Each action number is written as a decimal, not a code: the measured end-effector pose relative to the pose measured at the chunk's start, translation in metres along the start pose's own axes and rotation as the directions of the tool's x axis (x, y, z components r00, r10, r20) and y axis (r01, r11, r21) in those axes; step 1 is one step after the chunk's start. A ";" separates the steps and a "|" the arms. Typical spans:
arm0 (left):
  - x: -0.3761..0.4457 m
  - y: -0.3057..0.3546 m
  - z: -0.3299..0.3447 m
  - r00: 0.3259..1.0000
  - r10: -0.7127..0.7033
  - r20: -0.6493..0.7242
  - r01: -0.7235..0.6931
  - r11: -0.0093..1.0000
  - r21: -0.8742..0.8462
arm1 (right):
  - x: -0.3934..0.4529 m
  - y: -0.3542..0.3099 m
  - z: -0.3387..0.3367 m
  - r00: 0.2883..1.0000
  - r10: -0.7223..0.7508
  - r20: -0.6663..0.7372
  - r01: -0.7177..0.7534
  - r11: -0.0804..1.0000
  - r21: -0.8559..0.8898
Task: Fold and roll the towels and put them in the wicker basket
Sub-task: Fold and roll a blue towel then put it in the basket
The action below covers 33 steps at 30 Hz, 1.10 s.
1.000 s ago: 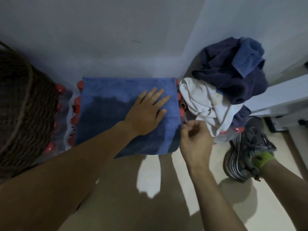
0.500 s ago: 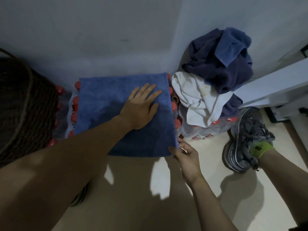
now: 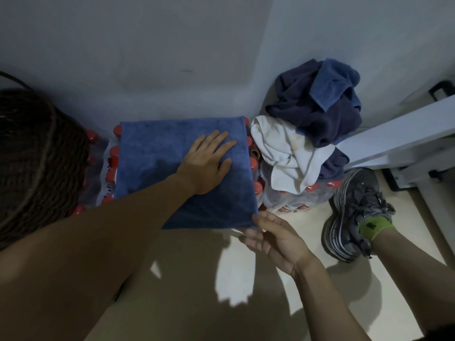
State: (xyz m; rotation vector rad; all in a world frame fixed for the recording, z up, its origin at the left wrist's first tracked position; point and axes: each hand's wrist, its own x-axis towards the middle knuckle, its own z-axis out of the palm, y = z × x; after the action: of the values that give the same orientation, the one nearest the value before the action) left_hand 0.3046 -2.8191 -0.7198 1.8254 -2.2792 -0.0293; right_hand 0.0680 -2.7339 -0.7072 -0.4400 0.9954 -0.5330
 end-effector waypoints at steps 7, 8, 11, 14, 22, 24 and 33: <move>0.001 -0.001 0.001 1.000 0.004 -0.002 -0.004 1.000 -0.008 | -0.001 0.002 0.021 0.842 -0.466 -0.271 0.415 0.881 -0.227; 0.001 -0.001 0.001 1.000 0.005 -0.006 -0.006 1.000 -0.007 | -0.001 0.000 0.023 0.752 -0.594 -0.286 0.491 0.794 -0.359; 0.002 -0.002 0.001 1.000 0.014 0.007 -0.013 1.000 -0.016 | -0.004 -0.004 0.030 0.632 -0.741 -0.227 0.646 0.666 -0.373; 0.002 -0.001 0.001 1.000 0.006 0.003 -0.006 1.000 -0.023 | -0.005 -0.001 0.037 0.745 -0.557 -0.367 0.489 0.830 -0.268; 0.000 -0.001 0.000 1.000 0.025 -0.006 -0.025 1.000 0.013 | -0.006 0.012 0.024 0.912 -0.074 -0.403 0.000 0.984 -0.181; 0.000 -0.001 0.000 1.000 0.022 0.001 -0.022 1.000 0.013 | -0.006 0.010 0.026 0.928 -0.126 -0.351 0.045 0.972 -0.230; 0.000 0.000 -0.001 0.999 0.035 -0.005 -0.035 0.999 -0.001 | -0.005 0.015 0.037 0.970 -0.071 -0.230 0.104 0.985 0.135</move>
State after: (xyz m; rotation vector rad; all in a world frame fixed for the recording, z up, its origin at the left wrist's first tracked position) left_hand 0.3047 -2.8188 -0.7191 1.7824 -2.3074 -0.0199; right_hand 0.1014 -2.7154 -0.6947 -0.2976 1.1486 -0.7434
